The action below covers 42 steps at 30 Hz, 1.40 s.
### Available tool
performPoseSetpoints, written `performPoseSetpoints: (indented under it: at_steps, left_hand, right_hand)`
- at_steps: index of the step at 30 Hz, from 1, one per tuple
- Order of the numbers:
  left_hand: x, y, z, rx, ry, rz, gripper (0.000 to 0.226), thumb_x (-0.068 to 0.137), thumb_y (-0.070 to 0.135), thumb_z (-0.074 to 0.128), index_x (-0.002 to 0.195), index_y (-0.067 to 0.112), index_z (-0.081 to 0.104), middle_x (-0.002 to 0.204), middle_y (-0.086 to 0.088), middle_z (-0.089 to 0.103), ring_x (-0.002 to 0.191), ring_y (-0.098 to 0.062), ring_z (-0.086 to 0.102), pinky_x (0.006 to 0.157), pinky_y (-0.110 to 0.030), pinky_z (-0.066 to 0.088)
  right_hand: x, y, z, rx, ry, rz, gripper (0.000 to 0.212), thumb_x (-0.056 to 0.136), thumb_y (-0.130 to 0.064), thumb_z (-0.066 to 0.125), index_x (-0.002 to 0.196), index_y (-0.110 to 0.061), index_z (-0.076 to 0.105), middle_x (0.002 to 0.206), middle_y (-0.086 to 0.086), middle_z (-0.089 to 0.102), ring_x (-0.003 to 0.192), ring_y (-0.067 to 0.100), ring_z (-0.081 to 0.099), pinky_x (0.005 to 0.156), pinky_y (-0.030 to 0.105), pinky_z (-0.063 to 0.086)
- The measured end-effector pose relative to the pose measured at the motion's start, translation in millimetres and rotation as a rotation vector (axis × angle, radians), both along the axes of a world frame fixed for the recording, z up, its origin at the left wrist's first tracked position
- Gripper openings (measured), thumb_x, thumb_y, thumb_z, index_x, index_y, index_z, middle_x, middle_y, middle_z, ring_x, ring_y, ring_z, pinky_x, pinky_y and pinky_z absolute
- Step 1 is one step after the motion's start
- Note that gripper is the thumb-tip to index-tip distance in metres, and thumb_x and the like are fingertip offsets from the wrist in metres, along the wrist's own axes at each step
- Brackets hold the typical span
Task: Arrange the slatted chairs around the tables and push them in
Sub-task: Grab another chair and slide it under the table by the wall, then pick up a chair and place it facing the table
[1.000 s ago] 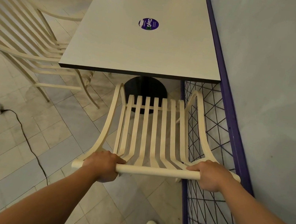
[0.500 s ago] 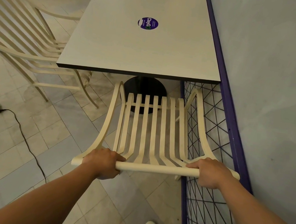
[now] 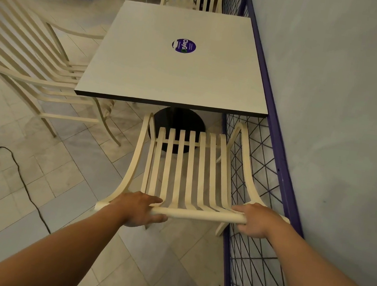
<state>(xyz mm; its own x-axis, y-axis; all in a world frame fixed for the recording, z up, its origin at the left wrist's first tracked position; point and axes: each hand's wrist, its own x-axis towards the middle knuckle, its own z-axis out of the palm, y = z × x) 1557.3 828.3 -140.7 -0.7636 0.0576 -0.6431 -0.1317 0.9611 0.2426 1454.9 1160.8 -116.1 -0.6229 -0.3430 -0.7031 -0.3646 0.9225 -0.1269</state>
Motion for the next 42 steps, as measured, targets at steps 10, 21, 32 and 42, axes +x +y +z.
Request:
performPoseSetpoints:
  at_steps: [10,21,32,42]
  left_hand:
    - [2.2,0.5,88.7,0.066,0.163,0.018,0.063,0.097,0.065,0.043,0.149,0.03,0.042,0.145,-0.001,0.056,0.128,-0.022,0.054,0.108,-0.043,0.043]
    - [41.1,-33.7,161.2,0.07,0.328,0.021,0.061,0.096,0.062,0.048,0.147,0.029,0.046,0.148,0.0,0.052,0.132,-0.021,0.05,0.106,-0.04,0.041]
    - [59.5,-75.4,182.6,0.02,0.365,0.0,0.067,0.094,0.067,0.046,0.148,0.027,0.044,0.147,-0.002,0.054,0.132,-0.023,0.05,0.109,-0.044,0.041]
    - [51.1,-98.6,202.7,-0.055,0.423,0.21,0.07,0.094,0.065,0.049,0.152,0.027,0.037,0.152,-0.003,0.048,0.138,-0.026,0.044,0.114,-0.047,0.035]
  right_hand:
    - [13.3,-40.2,94.8,-0.125,0.095,-0.055,0.063,0.093,-0.045,0.059,0.151,-0.031,0.036,0.152,0.006,0.043,0.133,0.026,0.047,0.109,0.04,0.038]
    - [53.8,-95.4,169.4,-0.249,0.256,-0.084,0.063,0.093,-0.048,0.056,0.15,-0.029,0.037,0.155,0.003,0.04,0.138,0.025,0.042,0.11,0.043,0.039]
    - [75.3,-151.5,173.6,-0.279,0.306,-0.054,0.066,0.095,-0.051,0.052,0.153,-0.026,0.031,0.155,0.007,0.04,0.14,0.028,0.039,0.109,0.043,0.039]
    - [29.0,-211.8,185.7,-0.337,0.263,0.151,0.067,0.095,-0.048,0.055,0.153,-0.023,0.032,0.152,0.007,0.042,0.138,0.026,0.04,0.11,0.042,0.038]
